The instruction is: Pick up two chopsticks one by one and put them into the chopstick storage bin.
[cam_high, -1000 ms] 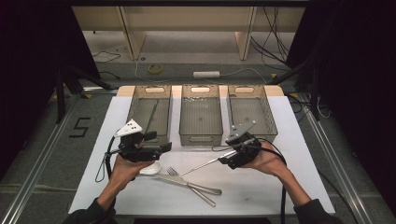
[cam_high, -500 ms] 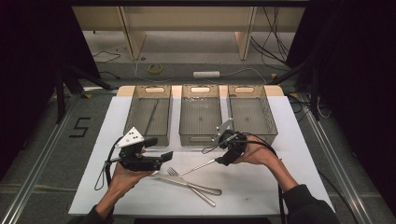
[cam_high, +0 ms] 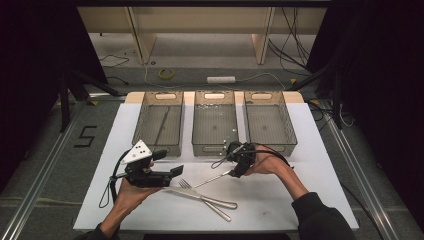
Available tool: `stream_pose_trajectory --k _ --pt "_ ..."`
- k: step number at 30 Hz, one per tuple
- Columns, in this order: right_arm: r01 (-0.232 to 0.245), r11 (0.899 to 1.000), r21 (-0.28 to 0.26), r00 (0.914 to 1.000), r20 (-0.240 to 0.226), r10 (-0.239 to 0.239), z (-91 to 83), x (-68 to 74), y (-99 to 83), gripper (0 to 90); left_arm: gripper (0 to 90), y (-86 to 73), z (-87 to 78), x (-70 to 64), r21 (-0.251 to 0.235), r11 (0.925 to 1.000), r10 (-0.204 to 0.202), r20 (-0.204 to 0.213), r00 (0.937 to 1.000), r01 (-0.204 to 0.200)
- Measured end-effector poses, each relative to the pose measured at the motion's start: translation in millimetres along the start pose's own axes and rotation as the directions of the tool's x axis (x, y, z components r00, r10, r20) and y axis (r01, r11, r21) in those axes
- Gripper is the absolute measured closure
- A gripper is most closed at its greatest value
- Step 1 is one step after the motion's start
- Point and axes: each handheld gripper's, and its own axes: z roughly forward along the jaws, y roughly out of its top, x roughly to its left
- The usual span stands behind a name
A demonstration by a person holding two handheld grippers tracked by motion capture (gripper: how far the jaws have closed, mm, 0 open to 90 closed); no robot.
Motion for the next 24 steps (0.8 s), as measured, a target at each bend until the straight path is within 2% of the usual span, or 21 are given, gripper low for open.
stream_pose_trajectory --k 6,10,16,24 --pt "0.005 0.999 0.037 0.9999 -0.013 -0.005 7.1 -2.2 1.0 50.7 16.2 -1.8 0.5 -0.7 0.012 0.9999 0.000 0.004 1.0000 0.000" --pt "0.003 0.999 0.043 0.9999 -0.012 -0.003 10.2 -2.8 2.2 52.9 16.2 -1.7 0.9 -2.3 0.017 0.9998 0.007 0.008 0.9999 -0.007" --pt "0.026 0.997 0.079 0.9994 -0.022 -0.024 13.6 -4.7 5.9 56.6 16.2 -1.7 1.3 -3.2 0.019 0.9998 0.011 0.007 0.9999 -0.011" --pt "0.019 0.995 0.103 0.9988 -0.046 -0.014 15.1 -5.0 8.7 63.2 16.2 -1.5 0.9 -3.5 0.021 0.9996 0.019 0.003 0.9998 -0.019"
